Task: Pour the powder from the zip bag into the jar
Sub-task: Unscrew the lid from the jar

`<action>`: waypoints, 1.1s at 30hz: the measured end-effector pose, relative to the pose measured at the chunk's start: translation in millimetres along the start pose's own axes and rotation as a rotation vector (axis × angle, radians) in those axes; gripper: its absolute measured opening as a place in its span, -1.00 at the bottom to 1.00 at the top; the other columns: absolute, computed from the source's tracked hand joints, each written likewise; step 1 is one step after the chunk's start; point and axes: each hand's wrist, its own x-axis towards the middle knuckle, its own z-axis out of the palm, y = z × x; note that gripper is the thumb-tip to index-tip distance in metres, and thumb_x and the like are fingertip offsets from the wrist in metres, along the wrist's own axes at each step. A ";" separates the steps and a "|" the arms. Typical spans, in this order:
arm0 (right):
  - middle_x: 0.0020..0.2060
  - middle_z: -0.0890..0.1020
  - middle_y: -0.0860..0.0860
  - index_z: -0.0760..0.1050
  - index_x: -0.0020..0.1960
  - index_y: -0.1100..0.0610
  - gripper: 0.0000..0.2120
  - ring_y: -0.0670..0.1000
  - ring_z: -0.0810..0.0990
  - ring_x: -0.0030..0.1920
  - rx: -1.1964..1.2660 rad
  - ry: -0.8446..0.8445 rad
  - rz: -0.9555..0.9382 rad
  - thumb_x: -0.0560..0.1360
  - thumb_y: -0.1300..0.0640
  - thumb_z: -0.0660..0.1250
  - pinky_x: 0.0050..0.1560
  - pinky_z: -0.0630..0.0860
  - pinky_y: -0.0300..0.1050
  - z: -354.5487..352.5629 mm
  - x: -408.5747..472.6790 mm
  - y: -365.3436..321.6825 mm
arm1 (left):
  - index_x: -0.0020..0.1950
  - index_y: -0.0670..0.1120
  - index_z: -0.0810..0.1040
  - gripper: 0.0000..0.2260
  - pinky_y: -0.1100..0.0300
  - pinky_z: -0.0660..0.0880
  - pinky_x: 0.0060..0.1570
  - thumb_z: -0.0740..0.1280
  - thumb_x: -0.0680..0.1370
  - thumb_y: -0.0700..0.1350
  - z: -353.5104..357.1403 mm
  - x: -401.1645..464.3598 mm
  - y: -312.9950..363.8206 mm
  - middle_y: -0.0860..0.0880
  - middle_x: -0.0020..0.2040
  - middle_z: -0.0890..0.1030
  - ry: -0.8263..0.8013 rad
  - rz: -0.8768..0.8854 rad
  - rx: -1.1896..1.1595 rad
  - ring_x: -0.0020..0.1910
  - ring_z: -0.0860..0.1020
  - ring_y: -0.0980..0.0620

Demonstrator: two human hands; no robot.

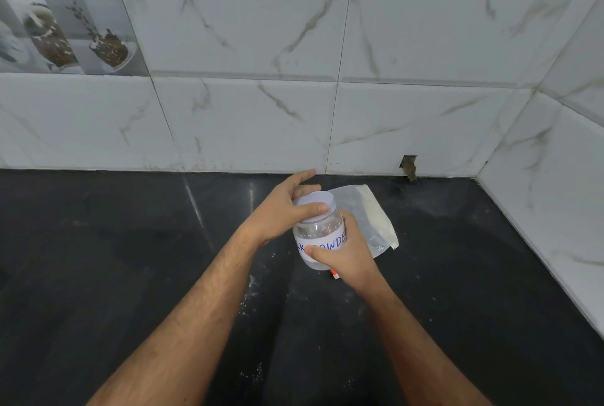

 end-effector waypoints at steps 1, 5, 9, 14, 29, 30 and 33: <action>0.09 0.46 -0.32 0.21 0.32 -0.20 -0.22 -0.15 0.53 0.09 -0.001 0.004 0.006 0.30 0.02 0.63 -0.17 0.47 -0.54 -0.9 0.7 0.9 | 0.54 0.06 0.28 -0.28 0.21 0.54 0.21 0.53 0.46 -0.04 -2.2 -1.7 -1.7 0.02 0.32 0.57 0.003 -0.007 0.000 0.23 0.61 0.12; 0.08 0.43 -0.35 0.19 0.32 -0.21 -0.20 -0.17 0.52 0.08 0.000 0.031 0.030 0.30 0.03 0.63 -0.21 0.43 -0.59 -4.2 3.8 3.4 | 0.55 0.03 0.27 -0.31 0.19 0.47 0.27 0.51 0.50 -0.13 -12.6 -5.9 -8.7 -0.02 0.26 0.63 0.048 -0.025 -0.004 0.22 0.62 0.11; 0.09 0.44 -0.34 0.21 0.33 -0.20 -0.19 -0.17 0.52 0.09 0.000 0.034 0.030 0.28 0.02 0.64 -0.20 0.45 -0.58 -5.0 4.8 2.9 | 0.52 0.02 0.31 -0.30 0.18 0.48 0.26 0.55 0.45 -0.14 -16.9 -5.1 -9.1 0.01 0.19 0.66 0.114 -0.016 0.008 0.18 0.62 0.13; 0.10 0.49 -0.30 0.25 0.35 -0.17 -0.21 -0.16 0.55 0.09 0.015 0.011 0.009 0.27 -0.01 0.63 -0.18 0.48 -0.52 -1.2 -0.6 -1.6 | 0.54 0.09 0.31 -0.19 0.13 0.47 0.30 0.60 0.36 -0.01 -7.9 0.0 1.8 0.03 0.36 0.53 0.056 0.004 0.044 0.33 0.50 0.11; 0.07 0.49 -0.34 0.21 0.29 -0.26 -0.18 -0.18 0.56 0.05 -0.060 -0.049 0.010 0.21 -0.08 0.63 -0.17 0.47 -0.54 -2.7 -6.4 -4.4 | 0.44 0.08 0.43 -0.30 0.16 0.48 0.26 0.57 0.35 0.13 -12.9 1.5 6.6 0.11 0.18 0.60 -0.052 -0.027 0.376 0.20 0.57 0.13; 0.08 0.50 -0.31 0.22 0.30 -0.24 -0.17 -0.16 0.56 0.06 -0.067 -0.054 0.003 0.20 -0.08 0.63 -0.15 0.49 -0.51 -1.9 -7.0 -3.9 | 0.41 0.10 0.46 -0.29 0.18 0.48 0.21 0.54 0.31 0.24 -12.7 2.7 10.1 0.14 0.13 0.60 -0.048 -0.049 0.477 0.16 0.57 0.11; 0.16 0.53 -0.20 0.25 0.36 -0.17 -0.15 -0.11 0.56 0.13 -0.081 -0.055 -0.021 0.19 -0.08 0.63 0.04 0.55 -0.34 0.5 -9.8 -1.9 | 0.30 0.15 0.54 -0.23 0.20 0.49 0.03 0.36 0.17 0.48 -10.5 4.6 20.0 0.19 0.00 0.59 -0.068 -0.134 0.700 0.00 0.57 0.16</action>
